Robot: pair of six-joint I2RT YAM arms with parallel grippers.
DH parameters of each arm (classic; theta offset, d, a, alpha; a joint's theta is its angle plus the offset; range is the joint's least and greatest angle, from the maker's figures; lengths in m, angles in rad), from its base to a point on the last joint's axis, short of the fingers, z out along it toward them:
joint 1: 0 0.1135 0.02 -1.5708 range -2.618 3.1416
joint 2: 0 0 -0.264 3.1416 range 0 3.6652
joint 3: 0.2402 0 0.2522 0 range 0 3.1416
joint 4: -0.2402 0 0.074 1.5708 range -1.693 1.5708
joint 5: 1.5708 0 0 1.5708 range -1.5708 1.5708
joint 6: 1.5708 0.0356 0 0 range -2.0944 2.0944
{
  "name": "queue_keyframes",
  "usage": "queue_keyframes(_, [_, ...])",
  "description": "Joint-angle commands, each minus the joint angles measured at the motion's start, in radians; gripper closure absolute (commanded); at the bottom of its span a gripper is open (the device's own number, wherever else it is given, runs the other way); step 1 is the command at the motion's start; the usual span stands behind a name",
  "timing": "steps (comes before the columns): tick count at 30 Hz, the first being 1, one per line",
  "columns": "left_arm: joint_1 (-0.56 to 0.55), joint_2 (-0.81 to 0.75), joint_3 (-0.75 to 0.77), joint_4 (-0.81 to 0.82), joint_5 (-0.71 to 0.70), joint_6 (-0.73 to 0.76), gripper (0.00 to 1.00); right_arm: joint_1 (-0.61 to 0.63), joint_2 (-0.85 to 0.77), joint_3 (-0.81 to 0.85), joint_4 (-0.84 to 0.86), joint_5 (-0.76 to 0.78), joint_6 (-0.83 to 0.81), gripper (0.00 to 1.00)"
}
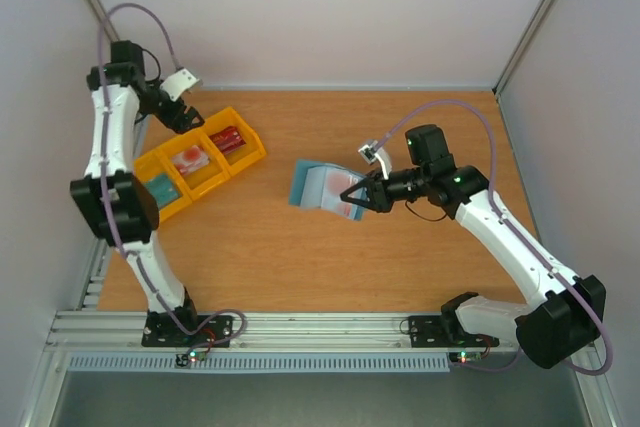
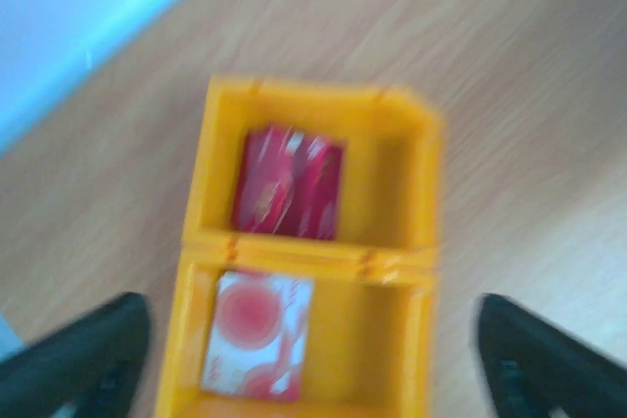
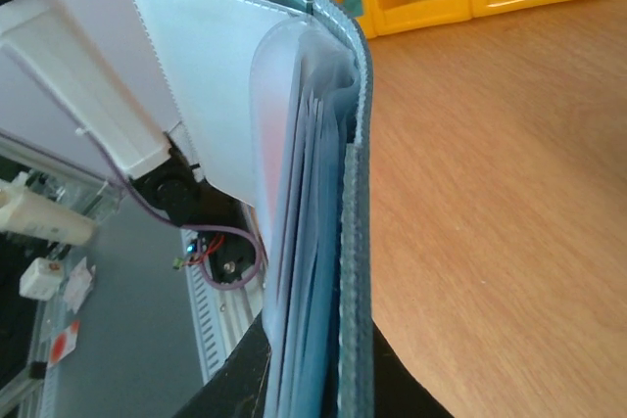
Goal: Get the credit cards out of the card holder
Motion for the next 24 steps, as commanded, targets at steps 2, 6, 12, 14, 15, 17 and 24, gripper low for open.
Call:
queue_keyframes(2, [-0.033, -0.253, -0.09, -0.099, 0.404, -0.118, 0.01, 0.002, 0.003, 0.061, -0.016, 0.143, 0.116, 0.98])
queue_keyframes(6, [-0.137, -0.393, -0.219, -0.22, 0.537, -0.101, 0.01, 0.02, 0.032, 0.092, -0.067, 0.253, 0.188, 0.99])
queue_keyframes(12, [-0.432, -0.619, -0.53, 0.003, 0.539, -0.381, 0.01, 0.118, 0.03, 0.095, -0.065, 0.336, 0.214, 0.99])
queue_keyframes(14, [-0.499, -0.71, -0.66, 0.217, 0.477, -0.568, 0.01, 0.161, 0.03, 0.099, -0.062, 0.355, 0.205, 0.99])
queue_keyframes(15, [-0.52, -0.764, -0.729, 0.327, 0.438, -0.693, 0.01, 0.18, 0.03, 0.1, -0.06, 0.352, 0.199, 0.99])
queue_keyframes(17, [-0.535, -0.85, -0.861, 0.55, 0.403, -0.835, 0.01, 0.207, 0.029, 0.102, -0.054, 0.343, 0.197, 0.99])
queue_keyframes(24, [-0.626, -0.934, -1.17, 0.942, 0.386, -1.054, 0.01, 0.269, 0.041, 0.105, -0.035, 0.294, 0.17, 0.99])
